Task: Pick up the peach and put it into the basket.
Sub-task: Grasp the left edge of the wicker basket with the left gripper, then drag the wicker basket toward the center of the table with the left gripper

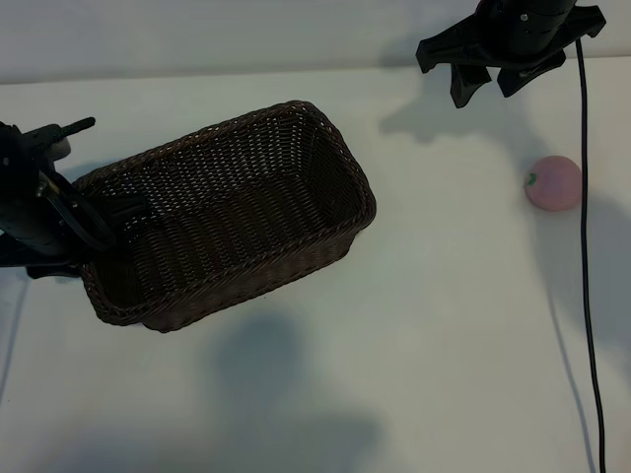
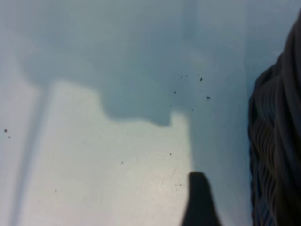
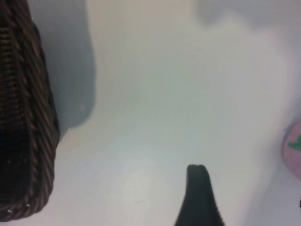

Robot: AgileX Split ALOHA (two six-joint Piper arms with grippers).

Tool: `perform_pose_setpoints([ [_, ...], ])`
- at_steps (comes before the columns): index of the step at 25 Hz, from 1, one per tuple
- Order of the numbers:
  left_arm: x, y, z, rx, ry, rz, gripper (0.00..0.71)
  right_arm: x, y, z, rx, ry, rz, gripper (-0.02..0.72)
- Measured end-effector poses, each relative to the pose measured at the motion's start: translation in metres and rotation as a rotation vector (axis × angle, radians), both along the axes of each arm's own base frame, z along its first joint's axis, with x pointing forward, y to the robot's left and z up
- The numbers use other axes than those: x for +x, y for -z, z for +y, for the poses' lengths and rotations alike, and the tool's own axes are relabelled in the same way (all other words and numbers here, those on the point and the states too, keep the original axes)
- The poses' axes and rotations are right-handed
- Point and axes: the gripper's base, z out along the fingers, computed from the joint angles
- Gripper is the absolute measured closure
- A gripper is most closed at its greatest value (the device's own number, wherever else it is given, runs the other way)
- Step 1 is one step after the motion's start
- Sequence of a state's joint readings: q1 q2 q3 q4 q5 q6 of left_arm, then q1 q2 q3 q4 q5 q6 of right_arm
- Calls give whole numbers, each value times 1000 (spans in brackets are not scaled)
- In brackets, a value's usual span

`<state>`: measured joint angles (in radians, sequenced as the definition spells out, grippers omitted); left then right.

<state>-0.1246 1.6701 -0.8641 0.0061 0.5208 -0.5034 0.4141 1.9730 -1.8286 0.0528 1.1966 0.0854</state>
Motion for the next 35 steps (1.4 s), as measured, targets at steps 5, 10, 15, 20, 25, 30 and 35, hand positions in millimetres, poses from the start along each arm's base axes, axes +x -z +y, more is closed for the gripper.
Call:
perform_pose_setpoints([
  [5,0,1,0,-6,-7,-10,587,0,0,0,0,0,1,208],
  [10,1,0,-2,-34,-6,-23,597,0,0,0,-1,-1,1,208],
  [15,2,0,-8,-93,21,-41,607,0,0,0,-1,-1,2,208],
  [20,2,-1,-13,-136,75,-52,613,0,0,0,0,-1,2,208],
  [25,4,-14,-6,-164,114,-78,613,0,0,0,-1,-1,4,208],
  [30,15,-38,3,-177,167,-113,615,0,0,0,0,-1,4,208],
  [35,30,-60,2,-179,191,-179,616,0,0,0,1,-1,4,208],
])
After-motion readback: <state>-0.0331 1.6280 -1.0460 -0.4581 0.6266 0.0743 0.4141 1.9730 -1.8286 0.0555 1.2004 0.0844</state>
